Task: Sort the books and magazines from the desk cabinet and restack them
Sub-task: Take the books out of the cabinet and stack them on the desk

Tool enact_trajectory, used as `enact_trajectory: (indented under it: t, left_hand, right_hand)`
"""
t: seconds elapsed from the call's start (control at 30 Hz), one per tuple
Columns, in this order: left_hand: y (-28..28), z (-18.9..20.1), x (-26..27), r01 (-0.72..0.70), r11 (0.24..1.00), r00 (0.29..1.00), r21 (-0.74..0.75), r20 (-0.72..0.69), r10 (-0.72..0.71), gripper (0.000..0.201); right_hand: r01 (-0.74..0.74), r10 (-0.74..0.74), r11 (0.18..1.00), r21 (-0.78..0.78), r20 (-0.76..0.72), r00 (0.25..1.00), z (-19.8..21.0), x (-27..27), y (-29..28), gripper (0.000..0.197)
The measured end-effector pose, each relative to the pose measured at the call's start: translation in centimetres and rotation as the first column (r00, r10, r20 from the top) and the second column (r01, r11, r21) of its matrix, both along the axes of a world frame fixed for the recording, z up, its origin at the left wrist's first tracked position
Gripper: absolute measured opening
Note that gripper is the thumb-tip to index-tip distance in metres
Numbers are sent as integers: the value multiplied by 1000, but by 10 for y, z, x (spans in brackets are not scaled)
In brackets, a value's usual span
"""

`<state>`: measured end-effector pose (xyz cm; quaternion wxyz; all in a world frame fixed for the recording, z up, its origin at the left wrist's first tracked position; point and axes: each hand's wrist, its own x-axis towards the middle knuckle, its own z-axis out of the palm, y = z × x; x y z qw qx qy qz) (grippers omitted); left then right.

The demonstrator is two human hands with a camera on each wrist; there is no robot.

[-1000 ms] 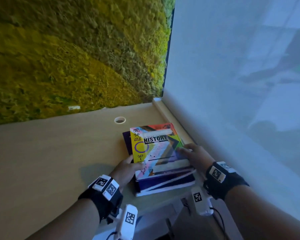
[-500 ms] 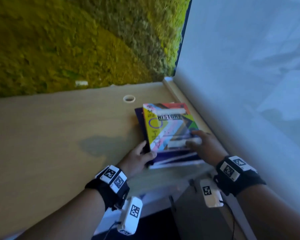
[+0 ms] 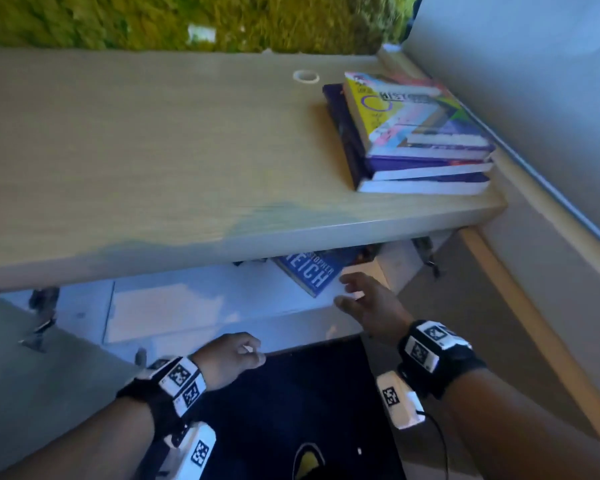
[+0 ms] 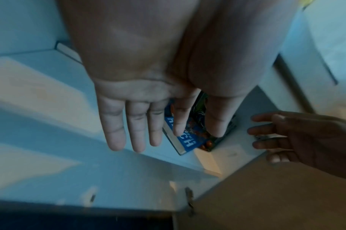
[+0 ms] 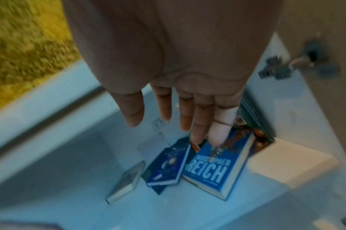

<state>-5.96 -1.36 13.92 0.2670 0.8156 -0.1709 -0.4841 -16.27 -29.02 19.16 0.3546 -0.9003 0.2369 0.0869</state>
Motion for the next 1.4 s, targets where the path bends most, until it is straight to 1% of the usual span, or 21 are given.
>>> enact_trajectory:
  t: [0.07,0.13,0.2,0.3,0.37,0.43,0.5,0.6,0.67,0.8,0.9,0.93,1.0,1.07,1.13,1.17,1.2,1.23,1.3,1.33,1.4]
  left_hand:
    - [-18,-29,33,42,998,986,36,160,-47,63]
    - [-42,-49,68,27,998,951,58,306,-44,68]
    - [-67,-62,99,17,999,921,35,388,-30,66]
    - [-100,-78,131,29,1000,861,-5,508,-23,52]
    - [-117,-98,151,28,999,798,32,601,-42,47]
    - [-127,-120,176,7,998,733,60,679,-46,59]
    - [-134,-139,194,-6,991,694,135,714,-93,80]
    - [-138,-164,204,-38,918,705,394,662,-254,99]
    - [-135,-172,199,-33,875,691,484,643,-329,110]
    - [-110,-169,164,64,833,677,549,589,-441,103]
    - [-97,-158,136,121,836,659,535,587,-470,96]
    - [-94,-153,137,114,868,666,483,611,-427,91]
    - [-86,-146,148,10,954,695,300,684,-222,81]
    - [-73,-148,162,-142,976,679,163,733,-23,77]
    - [-64,-157,169,-247,961,718,124,689,95,97]
    - [-58,-167,177,-301,949,745,93,645,173,111]
    - [-53,-173,181,-359,932,760,55,596,258,117]
    - [-48,-177,185,-402,915,785,13,519,338,113]
    - [-41,-172,181,-494,863,828,-108,245,505,87]
    - [-39,-166,174,-516,840,835,-164,120,537,74]
    - [-33,-152,170,-512,792,838,-332,8,545,63]
  right_hand:
    - [-77,72,995,-64,-69,995,-50,30,-11,59]
    - [-167,160,980,-108,-69,985,-91,62,-24,62]
    - [-207,201,964,-166,-53,978,-126,98,-38,64]
    - [-185,177,944,-274,-56,983,-182,156,-70,87]
    - [-218,214,946,-240,-42,976,-218,189,-90,98]
    - [-259,247,929,-265,-79,966,-229,197,-85,104]
    - [-305,274,872,-382,-135,952,-245,194,-83,102]
    - [-352,307,836,-421,-174,936,-255,188,-92,102]
    - [-395,350,831,-393,-183,919,-253,190,-99,101]
    - [-406,380,835,-372,-143,914,-251,188,-104,105]
    - [-412,410,837,-361,-87,908,-246,178,-104,97]
    - [-421,424,834,-357,-73,903,-244,172,-103,92]
    - [-439,456,830,-343,-33,889,-242,162,-102,86]
    - [-460,492,814,-355,1,871,-243,151,-97,73]
    - [-466,512,813,-349,48,857,-241,143,-89,60]
    - [-473,520,814,-335,60,852,-240,138,-84,56]
    - [-482,528,813,-327,64,847,-239,135,-80,51]
    - [-487,533,813,-319,70,843,-239,133,-78,43]
    - [-488,528,827,-278,92,844,-239,129,-78,29]
    - [-490,528,833,-256,107,842,-240,127,-80,27]
    - [-493,527,840,-226,122,841,-242,126,-82,32]
